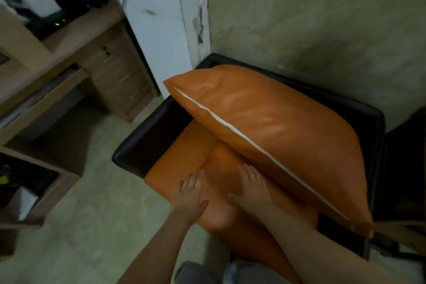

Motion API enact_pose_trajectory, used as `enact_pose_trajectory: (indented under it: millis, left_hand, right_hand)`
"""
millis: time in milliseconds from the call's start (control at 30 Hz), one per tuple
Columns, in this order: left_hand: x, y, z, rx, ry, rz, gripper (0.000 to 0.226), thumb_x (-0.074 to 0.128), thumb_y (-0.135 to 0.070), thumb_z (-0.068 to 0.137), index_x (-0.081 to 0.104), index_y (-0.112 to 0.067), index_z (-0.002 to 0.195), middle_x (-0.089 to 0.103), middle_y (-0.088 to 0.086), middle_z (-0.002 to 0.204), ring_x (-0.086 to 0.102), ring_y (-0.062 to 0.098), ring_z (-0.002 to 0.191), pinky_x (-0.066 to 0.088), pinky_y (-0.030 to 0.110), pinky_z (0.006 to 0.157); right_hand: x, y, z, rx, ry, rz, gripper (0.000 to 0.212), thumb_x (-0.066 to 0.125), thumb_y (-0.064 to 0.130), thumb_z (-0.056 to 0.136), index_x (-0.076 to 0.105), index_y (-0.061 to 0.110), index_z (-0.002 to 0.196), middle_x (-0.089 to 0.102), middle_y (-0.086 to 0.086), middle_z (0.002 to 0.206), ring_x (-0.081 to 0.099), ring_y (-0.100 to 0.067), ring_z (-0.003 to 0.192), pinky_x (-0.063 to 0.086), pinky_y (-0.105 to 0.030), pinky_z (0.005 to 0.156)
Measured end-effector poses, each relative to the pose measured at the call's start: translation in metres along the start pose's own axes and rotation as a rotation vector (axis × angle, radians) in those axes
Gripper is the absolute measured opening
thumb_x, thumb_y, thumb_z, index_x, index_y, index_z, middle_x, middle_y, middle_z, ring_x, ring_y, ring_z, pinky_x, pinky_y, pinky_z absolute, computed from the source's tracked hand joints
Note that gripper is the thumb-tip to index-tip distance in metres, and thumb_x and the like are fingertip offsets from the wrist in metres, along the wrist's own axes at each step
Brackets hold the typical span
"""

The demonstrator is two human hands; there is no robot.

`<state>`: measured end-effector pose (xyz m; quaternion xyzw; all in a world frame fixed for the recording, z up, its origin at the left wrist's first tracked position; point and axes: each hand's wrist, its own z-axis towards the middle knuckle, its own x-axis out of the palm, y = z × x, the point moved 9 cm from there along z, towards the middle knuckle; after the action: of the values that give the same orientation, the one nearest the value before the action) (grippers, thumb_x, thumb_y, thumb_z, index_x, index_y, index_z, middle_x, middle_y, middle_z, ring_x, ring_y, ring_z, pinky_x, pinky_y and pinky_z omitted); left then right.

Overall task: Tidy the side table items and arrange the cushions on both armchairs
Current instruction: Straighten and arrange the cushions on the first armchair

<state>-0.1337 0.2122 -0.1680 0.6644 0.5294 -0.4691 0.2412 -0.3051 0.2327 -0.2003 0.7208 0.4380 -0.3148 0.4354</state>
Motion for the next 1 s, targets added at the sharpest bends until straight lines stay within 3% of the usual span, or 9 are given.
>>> enact_pose_trajectory:
  millis: [233,500,667,833,1000]
  left_hand:
    - [0.026,-0.015,0.053,0.284,0.196,0.063,0.115,0.066,-0.061,0.073,-0.01,-0.026,0.151,-0.009,-0.003,0.16,-0.001,0.018,0.147,0.011,0.042,0.118]
    - [0.052,-0.024,0.098,0.577,0.284,0.222,0.12,0.073,-0.058,0.07,-0.014,-0.032,0.149,-0.014,-0.006,0.159,-0.005,0.019,0.147,0.008,0.041,0.117]
    - [0.083,-0.031,0.105,0.68,0.191,0.258,0.117,0.07,-0.058,0.072,-0.013,-0.03,0.149,-0.018,-0.003,0.158,-0.017,0.019,0.145,-0.005,0.037,0.115]
    - [0.085,-0.045,0.142,0.654,0.062,0.348,0.134,0.073,-0.063,0.065,-0.03,-0.027,0.143,-0.033,0.007,0.153,-0.03,0.024,0.141,-0.014,0.039,0.115]
    - [0.099,-0.046,0.169,0.626,0.007,0.411,0.147,0.071,-0.075,0.053,-0.044,-0.029,0.132,-0.032,0.011,0.153,-0.029,0.028,0.141,-0.011,0.045,0.117]
  right_hand:
    - [0.02,-0.027,-0.004,0.194,-0.016,0.088,0.096,0.058,0.058,0.082,0.001,0.023,0.151,0.0,0.001,0.16,-0.006,-0.019,0.147,0.002,-0.038,0.117]
    - [0.05,-0.055,-0.033,0.473,-0.121,0.248,0.101,0.066,0.055,0.078,0.003,0.026,0.151,0.007,0.002,0.158,0.002,-0.021,0.146,0.009,-0.041,0.116]
    - [0.079,-0.058,-0.037,0.519,-0.181,0.229,0.106,0.068,0.055,0.075,0.0,0.026,0.151,0.002,0.004,0.159,-0.003,-0.019,0.146,0.008,-0.042,0.116]
    - [0.083,-0.074,-0.017,0.493,-0.202,0.0,0.127,0.077,0.057,0.063,-0.008,0.025,0.151,-0.004,-0.003,0.16,-0.01,-0.024,0.146,-0.011,-0.042,0.116]
    - [0.104,-0.081,0.005,0.501,-0.272,-0.077,0.147,0.088,0.058,0.031,0.011,0.018,0.15,0.021,-0.015,0.156,0.01,-0.033,0.144,0.005,-0.052,0.114]
